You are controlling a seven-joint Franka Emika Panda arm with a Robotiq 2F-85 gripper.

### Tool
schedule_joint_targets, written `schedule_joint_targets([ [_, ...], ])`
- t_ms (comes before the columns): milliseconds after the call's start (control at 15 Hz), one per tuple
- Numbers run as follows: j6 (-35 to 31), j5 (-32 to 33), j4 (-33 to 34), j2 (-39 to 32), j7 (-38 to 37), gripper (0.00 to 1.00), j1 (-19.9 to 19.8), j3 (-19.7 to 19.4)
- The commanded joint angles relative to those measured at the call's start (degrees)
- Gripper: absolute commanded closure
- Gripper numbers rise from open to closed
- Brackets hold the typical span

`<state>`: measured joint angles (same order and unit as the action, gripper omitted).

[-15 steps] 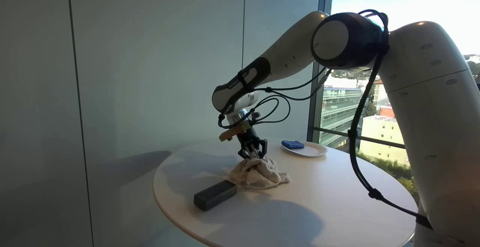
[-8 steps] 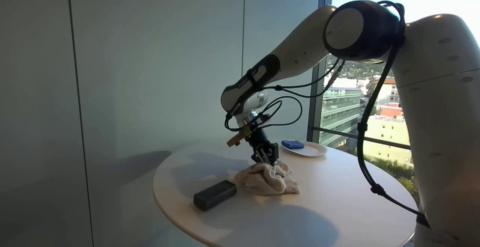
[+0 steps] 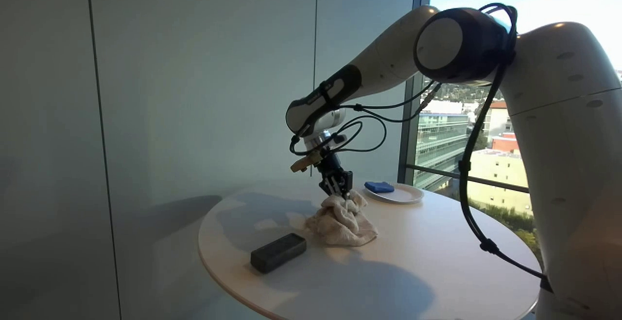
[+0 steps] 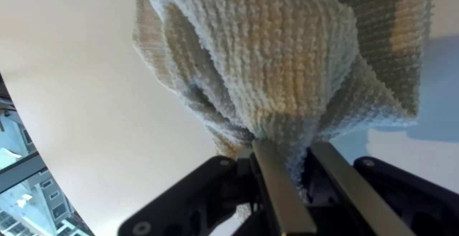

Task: Use the towel to wipe the table

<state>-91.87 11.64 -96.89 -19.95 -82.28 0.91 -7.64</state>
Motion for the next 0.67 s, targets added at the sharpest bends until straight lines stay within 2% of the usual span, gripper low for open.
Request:
schedule_joint_targets([
  [0, -0.7, 4.8, 14.6, -5.9, 5.5, 0.91, -0.3, 0.0],
  [133, -2.2, 3.4, 21.1, -8.5, 8.9, 0.91, -1.2, 0.2],
  [267, -5.1, -0.9, 27.2, -12.3, 12.7, 0.91, -2.6, 0.8],
  [400, -9.8, -3.7, 28.3, -14.2, 15.7, 0.91, -3.1, 1.5],
  [600, -17.8, -5.4, 26.5, -16.2, 19.2, 0.91, -2.5, 1.7],
])
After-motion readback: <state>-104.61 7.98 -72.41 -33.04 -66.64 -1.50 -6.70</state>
